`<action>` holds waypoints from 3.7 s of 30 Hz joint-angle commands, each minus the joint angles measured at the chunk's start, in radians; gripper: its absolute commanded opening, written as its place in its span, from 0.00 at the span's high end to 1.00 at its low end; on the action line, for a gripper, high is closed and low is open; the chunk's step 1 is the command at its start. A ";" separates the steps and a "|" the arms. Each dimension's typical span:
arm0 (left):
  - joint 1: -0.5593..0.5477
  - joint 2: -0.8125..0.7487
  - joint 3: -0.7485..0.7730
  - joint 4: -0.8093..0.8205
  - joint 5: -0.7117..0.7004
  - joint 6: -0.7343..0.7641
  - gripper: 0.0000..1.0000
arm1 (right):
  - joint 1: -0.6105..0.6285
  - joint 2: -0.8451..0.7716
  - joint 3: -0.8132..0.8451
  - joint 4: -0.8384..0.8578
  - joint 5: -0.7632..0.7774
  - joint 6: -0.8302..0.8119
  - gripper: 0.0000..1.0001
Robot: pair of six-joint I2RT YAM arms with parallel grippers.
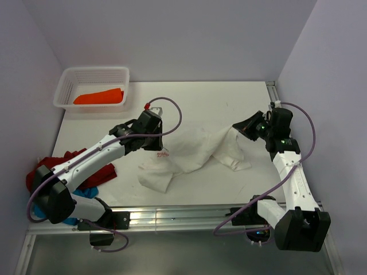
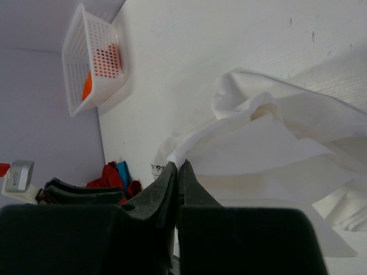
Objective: Roll the t-shirts
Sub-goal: Flatten the tshirt
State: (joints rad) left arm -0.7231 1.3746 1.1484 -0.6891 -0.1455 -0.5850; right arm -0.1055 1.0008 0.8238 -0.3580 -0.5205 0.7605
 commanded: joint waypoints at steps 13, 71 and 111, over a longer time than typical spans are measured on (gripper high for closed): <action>-0.234 -0.106 -0.046 0.268 0.035 -0.084 0.53 | 0.062 -0.047 0.029 0.068 0.017 0.095 0.97; -0.483 0.166 0.277 0.116 -0.463 -0.096 1.00 | 0.527 -0.162 0.202 -0.168 0.715 0.358 0.20; 0.073 -0.111 0.663 -0.431 -0.655 0.122 1.00 | 0.518 -0.404 -0.367 0.033 0.477 -0.156 0.17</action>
State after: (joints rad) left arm -0.7044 1.2644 1.7683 -1.1473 -0.8127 -0.5339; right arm 0.4164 0.6128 0.4805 -0.3756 -0.0109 0.6613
